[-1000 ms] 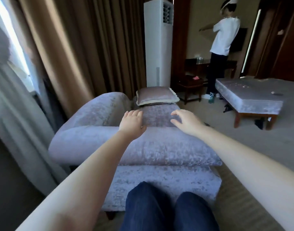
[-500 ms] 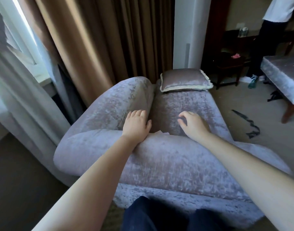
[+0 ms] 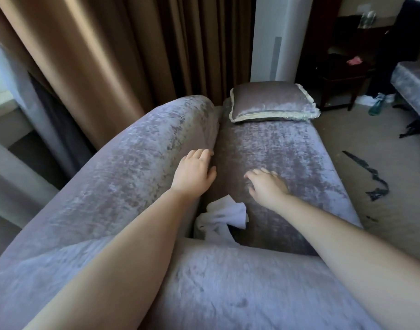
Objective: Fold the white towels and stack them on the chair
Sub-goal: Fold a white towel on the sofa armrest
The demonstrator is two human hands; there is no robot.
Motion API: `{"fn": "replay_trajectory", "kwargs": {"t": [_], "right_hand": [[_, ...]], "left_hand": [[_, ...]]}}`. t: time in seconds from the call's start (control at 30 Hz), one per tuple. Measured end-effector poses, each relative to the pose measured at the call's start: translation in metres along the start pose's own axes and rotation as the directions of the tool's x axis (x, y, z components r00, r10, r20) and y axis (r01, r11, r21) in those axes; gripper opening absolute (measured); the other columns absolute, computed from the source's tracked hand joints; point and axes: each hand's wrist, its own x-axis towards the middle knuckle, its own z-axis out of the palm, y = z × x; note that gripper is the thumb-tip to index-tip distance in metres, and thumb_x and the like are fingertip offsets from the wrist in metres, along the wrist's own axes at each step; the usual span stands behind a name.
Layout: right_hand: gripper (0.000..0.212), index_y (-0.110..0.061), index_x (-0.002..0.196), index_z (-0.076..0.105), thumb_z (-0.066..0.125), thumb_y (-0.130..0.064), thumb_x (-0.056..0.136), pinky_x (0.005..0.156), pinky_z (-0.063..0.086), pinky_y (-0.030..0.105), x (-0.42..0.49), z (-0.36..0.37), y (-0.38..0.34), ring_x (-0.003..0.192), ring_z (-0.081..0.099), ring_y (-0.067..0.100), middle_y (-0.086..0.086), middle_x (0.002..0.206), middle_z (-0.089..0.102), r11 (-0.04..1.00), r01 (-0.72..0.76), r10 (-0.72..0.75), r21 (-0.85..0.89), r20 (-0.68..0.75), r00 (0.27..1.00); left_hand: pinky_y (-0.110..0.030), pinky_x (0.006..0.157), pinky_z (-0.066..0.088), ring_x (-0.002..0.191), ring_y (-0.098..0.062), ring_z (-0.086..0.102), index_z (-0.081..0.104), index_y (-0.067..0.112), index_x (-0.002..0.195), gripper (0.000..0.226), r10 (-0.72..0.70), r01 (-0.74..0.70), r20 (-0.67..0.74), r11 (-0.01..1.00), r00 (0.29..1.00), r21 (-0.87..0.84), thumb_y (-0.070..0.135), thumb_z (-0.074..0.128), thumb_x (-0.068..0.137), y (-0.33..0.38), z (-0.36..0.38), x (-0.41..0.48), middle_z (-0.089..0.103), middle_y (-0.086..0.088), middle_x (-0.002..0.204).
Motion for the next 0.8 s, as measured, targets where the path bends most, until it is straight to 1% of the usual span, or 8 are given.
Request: {"fn": "replay_trajectory", "kwargs": {"t": [0.1,0.2,0.33,0.5,0.57,0.67,0.73,0.8], "right_hand": [[0.036,-0.019,0.136,0.045,0.044,-0.023,0.1,0.105,0.032,0.036,0.027,0.014,0.01,0.126,0.041,0.023,0.003,0.134,0.05,1.0,0.024,-0.024,-0.004,0.046,0.999],[0.038,-0.016,0.137,0.045,0.046,-0.025,0.1,0.106,0.031,0.038,0.043,0.037,0.019,0.126,0.041,0.025,0.006,0.133,0.05,0.998,0.058,-0.057,-0.014,0.093,0.994],[0.042,-0.014,0.134,0.048,0.05,-0.034,0.098,0.105,0.032,0.039,0.052,0.076,0.025,0.125,0.043,0.026,0.007,0.131,0.051,0.988,0.139,-0.124,-0.067,0.195,0.973],[0.056,-0.02,0.131,0.051,0.048,-0.058,0.091,0.098,0.031,0.036,0.057,0.119,0.026,0.12,0.044,0.023,0.003,0.125,0.055,0.961,0.276,-0.265,-0.011,0.25,0.931],[0.058,-0.022,0.13,0.052,0.051,-0.061,0.088,0.098,0.03,0.037,0.056,0.134,0.023,0.12,0.045,0.023,0.001,0.125,0.055,0.939,0.341,-0.313,-0.044,0.3,0.901],[0.03,-0.019,0.115,0.061,0.052,-0.037,0.093,0.096,0.03,0.036,0.057,0.144,0.019,0.116,0.046,0.024,0.003,0.116,0.059,0.899,0.428,-0.377,-0.091,0.339,0.862],[0.02,-0.016,0.104,0.064,0.049,-0.024,0.094,0.093,0.029,0.035,0.061,0.143,0.018,0.111,0.049,0.025,0.004,0.108,0.062,0.912,0.409,-0.385,-0.035,0.274,0.881],[0.019,-0.014,0.1,0.065,0.049,-0.022,0.095,0.091,0.031,0.036,0.063,0.14,0.02,0.107,0.051,0.027,0.006,0.103,0.064,0.935,0.355,-0.351,0.009,0.168,0.921]], "left_hand": [[-0.042,0.092,0.04,0.113,-0.036,0.051,0.056,0.001,0.123,0.037,-0.039,0.04,0.033,0.999,0.999,-0.034,0.018,0.056,0.09,-0.007,0.024,0.019,0.06,-0.015,0.121],[-0.037,0.093,0.038,0.114,-0.034,0.05,0.054,0.002,0.125,0.038,-0.046,0.05,0.059,0.996,0.997,-0.069,0.018,0.058,0.091,-0.011,0.053,0.026,0.059,-0.015,0.123],[-0.037,0.096,0.037,0.121,-0.031,0.044,0.049,0.005,0.132,0.045,-0.016,0.028,0.207,0.998,0.978,-0.056,0.021,0.058,0.092,-0.016,0.091,0.022,0.052,-0.012,0.132],[-0.037,0.101,0.036,0.127,-0.027,0.041,0.043,0.008,0.138,0.05,0.124,-0.127,0.395,0.992,0.91,-0.018,0.024,0.056,0.093,-0.018,0.126,0.02,0.048,-0.01,0.138],[-0.034,0.101,0.032,0.13,-0.024,0.038,0.042,0.011,0.139,0.051,0.153,-0.176,0.462,0.984,0.874,0.006,0.026,0.056,0.093,-0.018,0.137,0.016,0.045,-0.007,0.14],[-0.032,0.101,0.03,0.132,-0.022,0.035,0.04,0.013,0.14,0.05,0.152,-0.206,0.516,0.977,0.843,0.049,0.028,0.055,0.094,-0.022,0.145,0.012,0.042,-0.005,0.143],[-0.032,0.1,0.03,0.132,-0.022,0.035,0.041,0.013,0.139,0.05,0.152,-0.214,0.527,0.975,0.836,0.06,0.029,0.055,0.094,-0.026,0.146,0.012,0.042,-0.005,0.143],[-0.032,0.098,0.031,0.13,-0.022,0.036,0.042,0.013,0.138,0.049,0.138,-0.215,0.55,0.974,0.824,0.077,0.031,0.055,0.094,-0.028,0.146,0.012,0.044,-0.004,0.141]]}}
